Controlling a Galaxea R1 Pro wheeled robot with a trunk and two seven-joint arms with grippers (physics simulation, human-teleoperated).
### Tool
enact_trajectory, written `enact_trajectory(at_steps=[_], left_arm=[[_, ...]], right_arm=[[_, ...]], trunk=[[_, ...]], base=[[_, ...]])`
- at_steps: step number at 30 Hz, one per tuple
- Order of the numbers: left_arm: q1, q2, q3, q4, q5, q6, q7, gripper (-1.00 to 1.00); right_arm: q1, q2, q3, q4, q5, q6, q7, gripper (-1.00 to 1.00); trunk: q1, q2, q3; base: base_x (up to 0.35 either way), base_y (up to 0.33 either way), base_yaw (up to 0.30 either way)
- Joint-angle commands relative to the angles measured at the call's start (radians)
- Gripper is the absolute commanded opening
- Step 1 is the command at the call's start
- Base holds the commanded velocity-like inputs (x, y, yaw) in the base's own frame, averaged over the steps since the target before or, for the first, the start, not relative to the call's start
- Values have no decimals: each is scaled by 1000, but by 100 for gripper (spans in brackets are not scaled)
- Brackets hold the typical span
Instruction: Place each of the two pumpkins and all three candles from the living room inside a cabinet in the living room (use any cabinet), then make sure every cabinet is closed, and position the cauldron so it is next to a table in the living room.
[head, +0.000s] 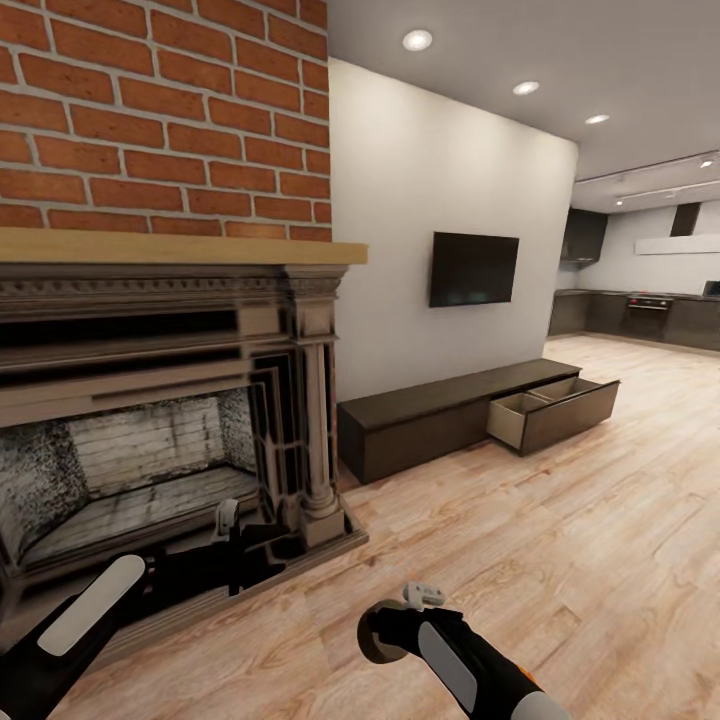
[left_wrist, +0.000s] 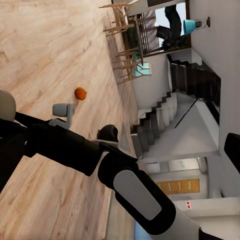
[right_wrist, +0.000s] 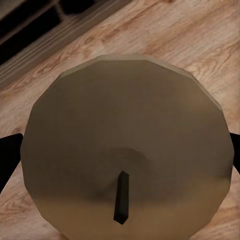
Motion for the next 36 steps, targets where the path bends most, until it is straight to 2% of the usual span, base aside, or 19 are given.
enact_trajectory(at_steps=[1, 9, 36], left_arm=[[-1, 1, -2, 1, -6, 0, -9, 100], [-1, 1, -2, 1, -6, 0, -9, 100], [-1, 2, -2, 1, -5, 0, -9, 100]], right_arm=[[-1, -1, 4, -2, -11, 0, -9, -100], [-1, 0, 2, -2, -14, 5, -11, -100], [-1, -2, 0, -2, -19, 10, -3, -100]], trunk=[[0, -1, -1], [0, -1, -3], [0, -1, -18]], base=[[0, 0, 0], [0, 0, -62], [0, 0, -269]])
